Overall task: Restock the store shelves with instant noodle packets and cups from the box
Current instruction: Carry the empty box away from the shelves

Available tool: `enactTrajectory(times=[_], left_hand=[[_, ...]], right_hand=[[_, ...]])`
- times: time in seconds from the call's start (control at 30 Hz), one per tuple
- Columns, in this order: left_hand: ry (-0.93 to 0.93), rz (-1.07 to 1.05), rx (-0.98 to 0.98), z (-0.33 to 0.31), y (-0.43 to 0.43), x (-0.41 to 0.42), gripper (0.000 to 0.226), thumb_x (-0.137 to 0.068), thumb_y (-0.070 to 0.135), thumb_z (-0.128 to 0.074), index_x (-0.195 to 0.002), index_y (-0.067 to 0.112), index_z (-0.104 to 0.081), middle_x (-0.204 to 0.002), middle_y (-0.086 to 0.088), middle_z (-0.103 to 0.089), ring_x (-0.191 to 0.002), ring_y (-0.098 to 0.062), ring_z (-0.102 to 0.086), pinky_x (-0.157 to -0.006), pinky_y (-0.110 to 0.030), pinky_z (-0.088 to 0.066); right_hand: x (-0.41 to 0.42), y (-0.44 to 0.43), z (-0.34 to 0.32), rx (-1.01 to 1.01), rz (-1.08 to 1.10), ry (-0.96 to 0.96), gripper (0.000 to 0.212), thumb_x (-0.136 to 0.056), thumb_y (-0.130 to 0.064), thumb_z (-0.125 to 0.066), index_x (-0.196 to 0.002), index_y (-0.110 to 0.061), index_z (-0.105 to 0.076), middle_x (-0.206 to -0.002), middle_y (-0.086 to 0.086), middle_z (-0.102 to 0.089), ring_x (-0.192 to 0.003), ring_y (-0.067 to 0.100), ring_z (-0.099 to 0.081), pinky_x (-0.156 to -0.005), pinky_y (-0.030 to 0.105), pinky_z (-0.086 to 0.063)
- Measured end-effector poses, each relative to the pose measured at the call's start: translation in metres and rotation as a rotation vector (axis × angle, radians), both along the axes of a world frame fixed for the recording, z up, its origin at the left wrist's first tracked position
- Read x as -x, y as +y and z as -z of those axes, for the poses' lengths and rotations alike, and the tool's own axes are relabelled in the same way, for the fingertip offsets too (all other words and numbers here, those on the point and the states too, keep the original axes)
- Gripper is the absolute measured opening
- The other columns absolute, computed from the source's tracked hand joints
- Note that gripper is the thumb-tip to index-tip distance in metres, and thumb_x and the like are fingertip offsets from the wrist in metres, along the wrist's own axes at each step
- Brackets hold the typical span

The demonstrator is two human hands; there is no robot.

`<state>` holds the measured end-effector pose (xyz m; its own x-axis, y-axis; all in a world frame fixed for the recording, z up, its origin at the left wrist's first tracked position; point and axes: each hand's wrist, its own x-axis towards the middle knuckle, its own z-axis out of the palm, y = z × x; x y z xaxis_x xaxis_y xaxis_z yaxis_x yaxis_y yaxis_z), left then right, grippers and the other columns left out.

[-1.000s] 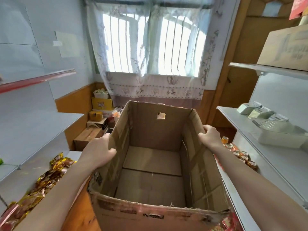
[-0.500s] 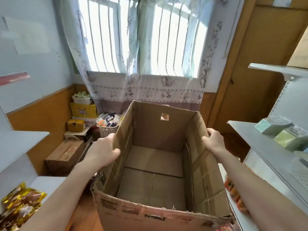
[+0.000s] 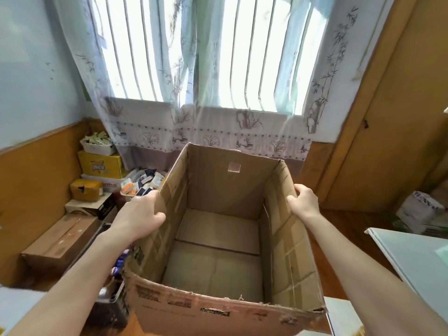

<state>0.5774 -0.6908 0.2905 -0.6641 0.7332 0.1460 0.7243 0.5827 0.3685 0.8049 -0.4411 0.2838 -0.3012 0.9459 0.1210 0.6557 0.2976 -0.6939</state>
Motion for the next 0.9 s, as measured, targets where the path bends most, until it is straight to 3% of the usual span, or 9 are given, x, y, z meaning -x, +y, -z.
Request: enactTrajectory(times=[0.17,0.3,0.6,0.9], left_hand=[[0.002,-0.052,0.038,0.008,0.090,0.052,0.052,-0.084,0.019,-0.057,-0.133,0.010,-0.043,-0.118,-0.018,-0.062,-0.108,-0.034,-0.057,-0.086,-0.034,-0.044],[-0.029,-0.066,0.036,0.022,0.163,0.108,0.043,-0.083,0.018,-0.056,-0.125,0.013,-0.048,-0.114,-0.014,-0.063,-0.102,-0.031,-0.059,-0.071,-0.029,-0.040],[-0.060,-0.111,0.041,0.042,0.318,0.226,0.046,-0.080,0.016,-0.056,-0.125,0.013,-0.049,-0.109,-0.018,-0.063,-0.102,-0.037,-0.056,-0.081,-0.038,-0.045],[-0.117,-0.300,0.022,0.088,0.436,0.323,0.049,-0.083,0.013,-0.053,-0.132,0.011,-0.044,-0.108,-0.018,-0.063,-0.096,-0.035,-0.058,-0.074,-0.036,-0.044]], right_hand=[[0.066,0.096,0.014,0.015,-0.038,-0.005,0.045,-0.092,-0.011,-0.050,-0.136,-0.006,-0.042,-0.136,0.013,-0.051,-0.122,0.032,-0.049,-0.099,0.036,-0.043],[0.126,0.176,0.033,0.031,-0.052,0.008,0.043,-0.091,-0.011,-0.049,-0.134,-0.008,-0.044,-0.133,0.014,-0.053,-0.119,0.033,-0.052,-0.097,0.041,-0.044],[0.250,0.338,0.057,0.114,-0.070,0.019,0.046,-0.092,-0.008,-0.046,-0.138,-0.011,-0.039,-0.137,0.012,-0.049,-0.123,0.032,-0.049,-0.101,0.043,-0.045],[0.414,0.490,0.088,0.110,-0.296,-0.061,0.040,-0.092,-0.003,-0.043,-0.132,-0.008,-0.044,-0.130,0.014,-0.053,-0.119,0.033,-0.050,-0.099,0.040,-0.042]])
